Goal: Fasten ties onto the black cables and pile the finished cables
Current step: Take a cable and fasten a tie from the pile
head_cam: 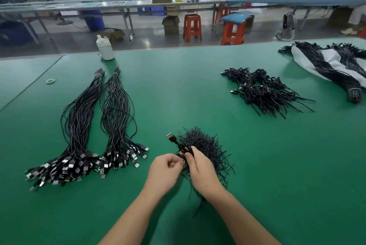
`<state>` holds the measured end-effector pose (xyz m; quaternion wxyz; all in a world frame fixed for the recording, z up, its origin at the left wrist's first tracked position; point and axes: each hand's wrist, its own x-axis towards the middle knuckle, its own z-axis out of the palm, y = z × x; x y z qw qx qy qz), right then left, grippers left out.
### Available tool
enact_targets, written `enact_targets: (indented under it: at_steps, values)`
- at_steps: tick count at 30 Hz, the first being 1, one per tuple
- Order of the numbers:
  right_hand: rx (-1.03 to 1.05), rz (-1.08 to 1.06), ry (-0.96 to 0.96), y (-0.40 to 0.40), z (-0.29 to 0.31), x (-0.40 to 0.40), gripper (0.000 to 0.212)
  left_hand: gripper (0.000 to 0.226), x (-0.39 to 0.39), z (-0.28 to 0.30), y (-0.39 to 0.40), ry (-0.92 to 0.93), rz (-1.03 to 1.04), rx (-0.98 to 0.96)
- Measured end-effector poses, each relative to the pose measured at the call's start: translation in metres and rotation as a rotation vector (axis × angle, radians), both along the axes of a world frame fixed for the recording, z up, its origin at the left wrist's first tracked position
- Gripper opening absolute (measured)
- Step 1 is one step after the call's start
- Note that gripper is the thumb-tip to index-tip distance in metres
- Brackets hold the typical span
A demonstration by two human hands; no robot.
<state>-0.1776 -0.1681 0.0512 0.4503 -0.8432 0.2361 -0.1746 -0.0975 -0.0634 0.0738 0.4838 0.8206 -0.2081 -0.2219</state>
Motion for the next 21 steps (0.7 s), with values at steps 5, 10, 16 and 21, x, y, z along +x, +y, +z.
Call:
enact_targets:
  at_steps: [5,10,16,21]
  values:
    - [0.120,0.121,0.018,0.000,0.001,-0.001,0.027,0.026,-0.003,0.006,0.002,-0.291,-0.019,0.020]
    - [0.129,0.019,0.039,-0.005,-0.003,0.001,0.027,0.017,-0.007,0.010,0.004,-0.455,-0.119,0.112]
    - [0.227,0.164,0.153,-0.012,0.000,0.000,0.033,0.020,-0.008,0.010,0.010,-1.158,-0.348,0.194]
    - [0.586,0.258,0.175,-0.018,0.000,-0.006,0.020,0.026,0.007,0.012,0.012,-1.197,-0.490,0.025]
